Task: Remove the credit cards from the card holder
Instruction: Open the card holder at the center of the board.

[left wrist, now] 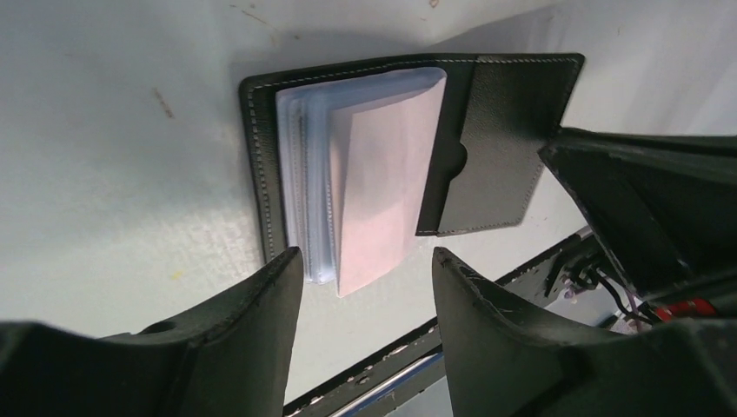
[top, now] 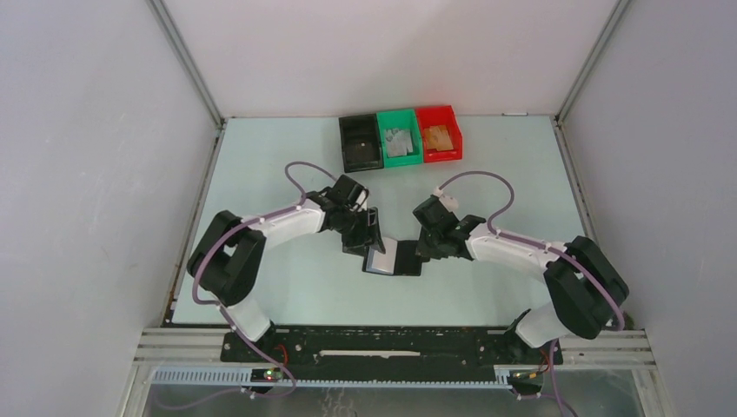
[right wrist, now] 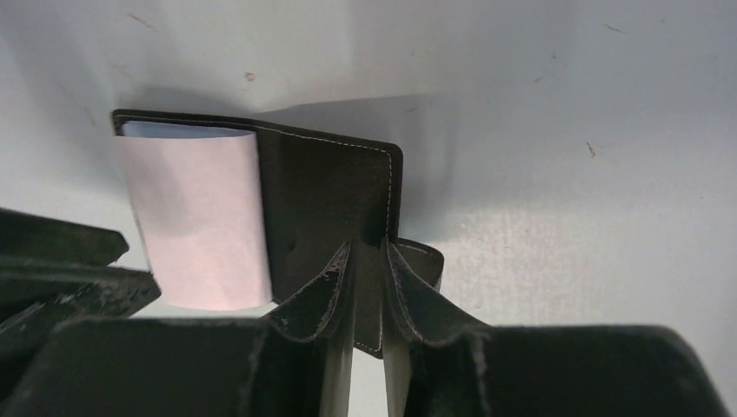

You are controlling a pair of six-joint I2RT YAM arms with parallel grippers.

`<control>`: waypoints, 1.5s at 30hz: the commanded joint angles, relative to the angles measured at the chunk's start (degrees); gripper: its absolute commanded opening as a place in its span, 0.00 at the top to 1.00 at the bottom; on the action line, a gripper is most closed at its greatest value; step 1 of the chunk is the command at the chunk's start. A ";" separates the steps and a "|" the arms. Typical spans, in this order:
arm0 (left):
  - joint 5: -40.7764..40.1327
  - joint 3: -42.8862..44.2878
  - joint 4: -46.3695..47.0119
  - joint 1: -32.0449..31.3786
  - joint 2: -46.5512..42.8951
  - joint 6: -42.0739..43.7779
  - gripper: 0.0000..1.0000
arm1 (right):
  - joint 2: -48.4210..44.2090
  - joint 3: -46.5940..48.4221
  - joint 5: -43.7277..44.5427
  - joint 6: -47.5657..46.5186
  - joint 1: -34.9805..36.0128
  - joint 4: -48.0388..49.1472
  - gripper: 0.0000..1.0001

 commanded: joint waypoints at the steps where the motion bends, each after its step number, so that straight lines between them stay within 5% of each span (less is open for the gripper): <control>1: 2.72 3.76 2.65 -1.24 1.46 -0.17 0.38 | 2.12 -0.96 1.43 1.44 -0.23 0.09 0.77; 13: 9.62 8.50 5.00 -4.58 6.00 -0.72 0.38 | -0.19 -2.91 0.23 1.69 -0.79 -0.12 0.77; 31: 13.02 14.36 3.88 -10.55 10.35 -0.32 0.39 | -28.73 -11.56 -6.32 5.13 -9.43 -2.60 0.73; 39: 8.20 3.31 6.50 -2.02 -5.77 -2.54 0.40 | -20.46 -7.88 -11.43 5.64 -5.10 3.19 0.73; 45: 4.48 -1.50 4.35 1.28 -8.95 -2.32 0.43 | -10.90 -1.19 -11.99 4.75 0.33 7.00 0.73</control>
